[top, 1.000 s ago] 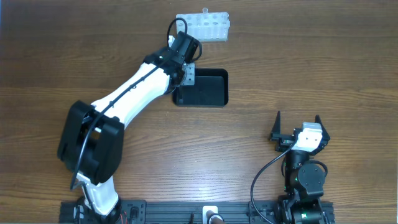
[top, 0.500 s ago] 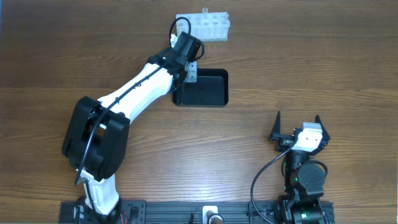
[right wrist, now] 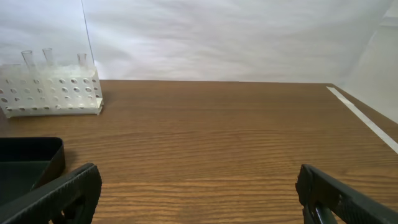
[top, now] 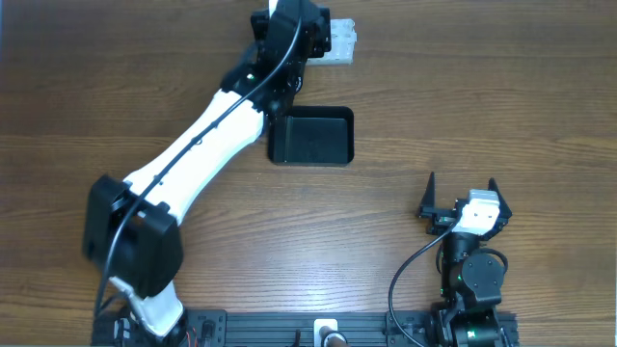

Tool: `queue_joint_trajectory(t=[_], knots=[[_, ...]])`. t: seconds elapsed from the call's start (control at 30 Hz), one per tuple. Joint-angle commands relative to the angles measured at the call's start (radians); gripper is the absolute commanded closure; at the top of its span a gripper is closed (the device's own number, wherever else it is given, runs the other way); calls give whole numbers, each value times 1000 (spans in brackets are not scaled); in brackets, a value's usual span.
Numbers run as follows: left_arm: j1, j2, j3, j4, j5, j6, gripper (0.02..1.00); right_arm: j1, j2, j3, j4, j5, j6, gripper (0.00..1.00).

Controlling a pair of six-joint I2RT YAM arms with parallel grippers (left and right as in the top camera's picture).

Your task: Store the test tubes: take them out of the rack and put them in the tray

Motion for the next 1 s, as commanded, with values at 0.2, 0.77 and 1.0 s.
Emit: queue_joint_trajectory(t=[0.2, 0.77, 1.0], knots=[[31, 306, 214, -27, 14, 84, 231, -3, -8, -6, -2, -2, -2, 9], [67, 406, 239, 40, 74, 61, 380, -3, -8, -6, -2, -2, -2, 7], [66, 441, 254, 74, 103, 61, 457, -3, -8, -6, -2, -2, -2, 9]])
